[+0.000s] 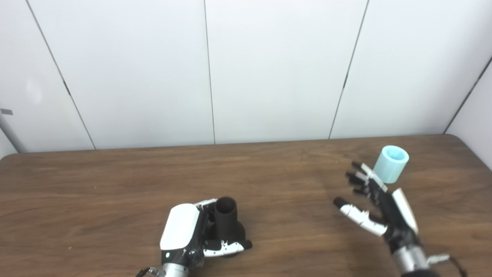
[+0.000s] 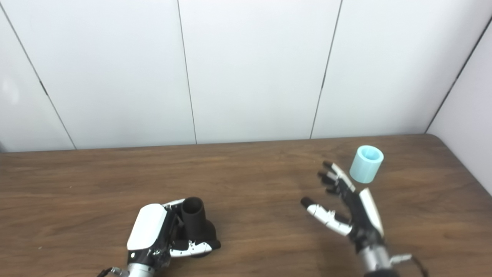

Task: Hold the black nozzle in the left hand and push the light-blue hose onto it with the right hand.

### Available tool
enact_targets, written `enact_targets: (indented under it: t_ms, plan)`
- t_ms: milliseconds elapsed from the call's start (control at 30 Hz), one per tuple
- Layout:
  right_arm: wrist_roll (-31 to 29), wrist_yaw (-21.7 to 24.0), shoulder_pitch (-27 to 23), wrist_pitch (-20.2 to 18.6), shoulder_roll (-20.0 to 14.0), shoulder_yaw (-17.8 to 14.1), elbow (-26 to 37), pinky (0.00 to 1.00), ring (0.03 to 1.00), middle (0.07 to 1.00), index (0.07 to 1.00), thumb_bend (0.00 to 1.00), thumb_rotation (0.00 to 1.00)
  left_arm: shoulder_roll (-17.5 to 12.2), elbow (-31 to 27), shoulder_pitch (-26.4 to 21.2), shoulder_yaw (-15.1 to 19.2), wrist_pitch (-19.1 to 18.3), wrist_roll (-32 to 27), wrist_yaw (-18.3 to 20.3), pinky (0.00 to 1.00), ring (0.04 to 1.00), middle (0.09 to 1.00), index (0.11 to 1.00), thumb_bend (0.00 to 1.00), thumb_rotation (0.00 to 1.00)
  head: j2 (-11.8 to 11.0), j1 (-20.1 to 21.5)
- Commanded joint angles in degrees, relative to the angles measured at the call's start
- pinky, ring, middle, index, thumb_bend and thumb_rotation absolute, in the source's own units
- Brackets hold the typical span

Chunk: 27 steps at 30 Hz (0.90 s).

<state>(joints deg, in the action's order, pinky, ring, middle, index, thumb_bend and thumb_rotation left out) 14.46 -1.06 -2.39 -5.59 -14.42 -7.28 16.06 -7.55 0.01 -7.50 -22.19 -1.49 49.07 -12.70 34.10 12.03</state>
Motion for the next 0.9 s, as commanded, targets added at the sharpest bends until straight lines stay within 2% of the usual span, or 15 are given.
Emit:
enact_targets:
  t_ms: [0, 100, 200, 300, 433, 533, 633, 867]
  plan:
    - [0.1, 0.5, -3.6, 1.2, -3.1, -1.1, 1.6, 0.70, 0.803, 0.838, 0.896, 0.61, 0.43, -0.2, 1.1, -0.5, -0.5, 0.5, 0.9, 0.5, 0.42, 0.503, 0.502, 0.477, 0.52, 0.00, 0.1, 0.8]
    - [1.8, 1.2, -6.6, -0.6, -6.2, -1.4, 1.5, 0.68, 0.788, 0.844, 0.893, 0.67, 0.38, -0.7, 1.0, -0.6, -0.3, 1.7, -0.2, 0.7, 0.41, 0.496, 0.495, 0.481, 0.52, 0.00, -0.1, 3.5]
    - [6.5, 2.0, -9.3, -1.0, -9.7, -0.1, 0.8, 0.74, 0.837, 0.858, 0.904, 0.69, 0.38, -1.1, 0.4, -0.2, 0.1, 2.2, -1.5, 1.4, 0.43, 0.505, 0.494, 0.482, 0.52, 0.00, -0.3, 5.7]
    - [13.4, 3.5, -11.6, -1.4, -14.2, 1.7, 0.3, 0.75, 0.832, 0.860, 0.907, 0.70, 0.28, -1.6, -0.2, 0.1, 0.5, 2.4, -1.4, 2.2, 0.44, 0.513, 0.504, 0.475, 0.52, 0.00, -0.4, 7.4]
    - [27.1, 7.2, -14.8, -4.6, -21.0, 5.4, -1.4, 0.75, 0.820, 0.847, 0.868, 0.74, 0.32, -2.1, -0.6, 0.3, 0.8, 2.3, -1.3, 2.9, 0.43, 0.514, 0.508, 0.473, 0.52, 0.00, -0.7, 9.4]
    - [35.4, 12.0, -18.1, -7.6, -25.6, 8.3, -4.6, 0.88, 0.898, 0.868, 0.872, 0.82, 0.40, -2.5, -0.6, 0.4, 1.1, 2.8, -1.6, 3.0, 0.43, 0.514, 0.506, 0.473, 0.52, 0.00, -0.8, 10.5]
    - [37.6, 16.0, -21.1, -10.1, -27.1, 9.9, -7.5, 0.92, 0.949, 0.904, 0.887, 0.88, 0.37, -2.8, -1.2, 0.5, 1.2, 2.6, -1.8, 3.8, 0.43, 0.508, 0.510, 0.471, 0.52, 0.00, -0.9, 11.6]
    - [39.2, 22.8, -28.0, -11.7, -28.6, 13.1, -15.0, 0.95, 0.992, 0.918, 0.880, 0.94, 0.30, -3.5, -3.0, 1.1, 1.7, 2.1, -2.1, 5.6, 0.45, 0.519, 0.515, 0.467, 0.52, 0.00, -0.6, 13.2]
